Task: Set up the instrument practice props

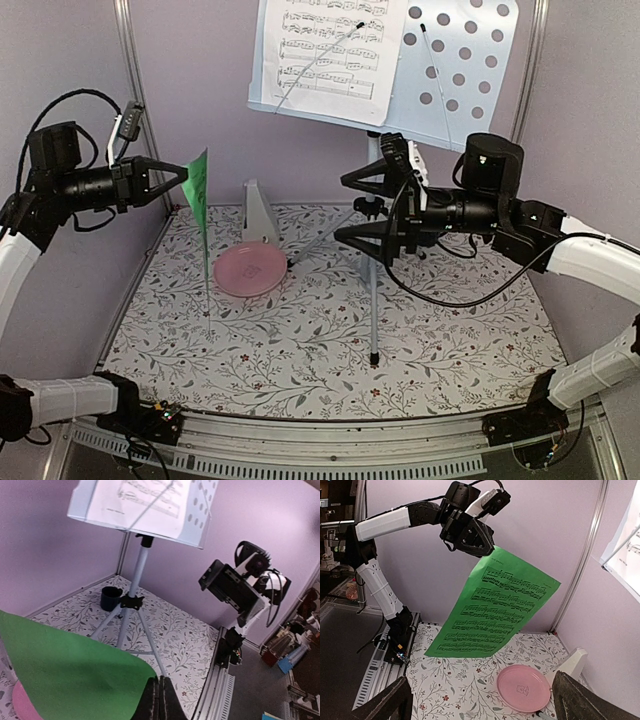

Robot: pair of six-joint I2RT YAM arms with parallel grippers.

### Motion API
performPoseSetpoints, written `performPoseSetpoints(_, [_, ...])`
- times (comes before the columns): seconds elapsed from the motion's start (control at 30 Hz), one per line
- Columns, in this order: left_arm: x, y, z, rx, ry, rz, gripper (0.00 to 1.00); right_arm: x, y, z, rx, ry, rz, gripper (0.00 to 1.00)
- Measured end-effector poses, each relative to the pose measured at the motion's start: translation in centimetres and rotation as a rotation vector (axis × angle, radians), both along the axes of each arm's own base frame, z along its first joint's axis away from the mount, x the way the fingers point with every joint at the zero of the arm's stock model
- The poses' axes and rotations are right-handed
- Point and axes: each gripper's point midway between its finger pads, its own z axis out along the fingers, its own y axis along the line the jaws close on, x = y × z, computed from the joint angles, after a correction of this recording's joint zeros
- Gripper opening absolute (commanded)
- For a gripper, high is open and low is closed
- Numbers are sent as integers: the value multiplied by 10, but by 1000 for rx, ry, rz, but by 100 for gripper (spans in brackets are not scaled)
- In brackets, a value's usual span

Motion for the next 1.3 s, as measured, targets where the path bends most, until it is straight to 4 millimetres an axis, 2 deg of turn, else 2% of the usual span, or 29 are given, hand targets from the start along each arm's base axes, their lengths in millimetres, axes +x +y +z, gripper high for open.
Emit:
performPoseSetpoints(0.17, [-50, -22, 5, -13, -37, -193, 0, -9, -1, 3, 3, -31, 43, 99])
performPoseSetpoints(0.27, [-69, -31, 6, -15, -61, -277, 0, -12, -1, 2, 0, -40, 61, 99])
performPoseSetpoints(0.5, [-99, -50, -4, -14, -76, -450, 0, -17, -1, -2, -32, -47, 92, 99])
performPoseSetpoints(0.7, [-121, -66, -9, -8, -110, -583, 0, -20, -3, 10, -36, -77, 101, 99])
performPoseSetpoints(0.87, [-134, -79, -15, 2, -127, -661, 0, -20, -4, 9, -52, -86, 100, 99])
performPoseSetpoints(1.0, [-134, -91, -24, 20, -111, -695, 0, -19, -3, 13, -64, -94, 99, 100])
performPoseSetpoints(1.1, [-131, -103, -38, 51, -79, -708, 0, -19, 0, 19, -72, -101, 105, 95])
performPoseSetpoints(1.2, [-130, -115, -52, 91, -53, -721, 0, -21, 9, 19, -111, -97, 116, 90])
performPoseSetpoints(1.3, [-130, -124, -66, 133, -40, -726, 0, -27, 25, 9, -186, -76, 137, 89])
